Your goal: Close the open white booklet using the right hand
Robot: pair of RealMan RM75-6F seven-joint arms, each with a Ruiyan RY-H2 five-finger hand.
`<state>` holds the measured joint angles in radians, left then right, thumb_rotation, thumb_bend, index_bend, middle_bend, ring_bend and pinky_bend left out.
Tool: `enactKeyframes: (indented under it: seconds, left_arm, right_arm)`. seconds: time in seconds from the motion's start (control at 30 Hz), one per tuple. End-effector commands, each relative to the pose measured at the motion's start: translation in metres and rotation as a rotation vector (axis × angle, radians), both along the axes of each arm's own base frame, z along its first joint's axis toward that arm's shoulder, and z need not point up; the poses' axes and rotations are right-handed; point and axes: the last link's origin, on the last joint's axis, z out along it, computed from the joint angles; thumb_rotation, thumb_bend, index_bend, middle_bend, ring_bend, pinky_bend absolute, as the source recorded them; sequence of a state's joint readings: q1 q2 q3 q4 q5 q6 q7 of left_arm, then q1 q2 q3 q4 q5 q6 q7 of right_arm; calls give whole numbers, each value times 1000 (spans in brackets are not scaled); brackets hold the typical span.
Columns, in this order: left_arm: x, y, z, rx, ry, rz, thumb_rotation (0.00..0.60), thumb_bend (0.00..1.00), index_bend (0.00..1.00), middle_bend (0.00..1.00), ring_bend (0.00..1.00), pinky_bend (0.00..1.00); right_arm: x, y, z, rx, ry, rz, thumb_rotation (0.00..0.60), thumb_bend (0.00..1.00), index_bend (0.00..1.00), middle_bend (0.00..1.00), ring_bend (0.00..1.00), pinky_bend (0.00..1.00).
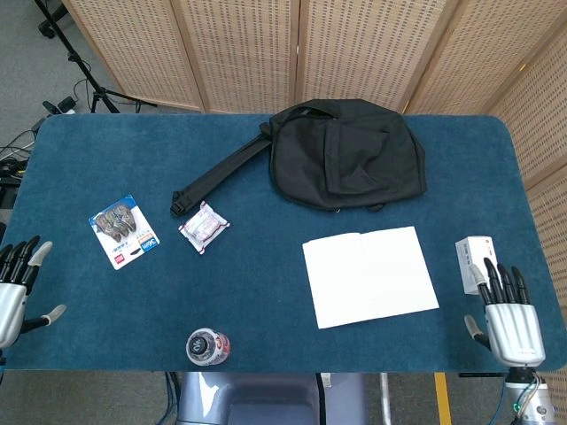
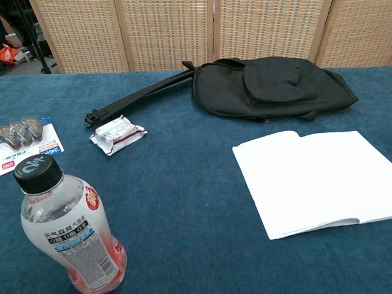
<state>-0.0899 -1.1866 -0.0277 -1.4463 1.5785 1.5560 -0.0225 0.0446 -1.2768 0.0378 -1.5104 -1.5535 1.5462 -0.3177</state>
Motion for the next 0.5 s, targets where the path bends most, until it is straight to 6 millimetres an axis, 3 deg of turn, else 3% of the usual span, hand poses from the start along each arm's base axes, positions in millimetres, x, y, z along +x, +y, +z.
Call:
enactKeyframes:
  seconds: [0.03, 0.5]
  left_arm:
    - [1, -1, 0, 3, -2, -2, 553, 72, 0, 0, 0, 0]
    - [0, 0, 1, 2, -4, 1, 552, 71, 0, 0, 0, 0]
  right_arm:
    - [2, 2, -3, 7, 0, 5, 600, 337, 0, 0, 0, 0]
    - [38, 11, -54, 95, -63, 47, 600, 337, 0, 0, 0, 0]
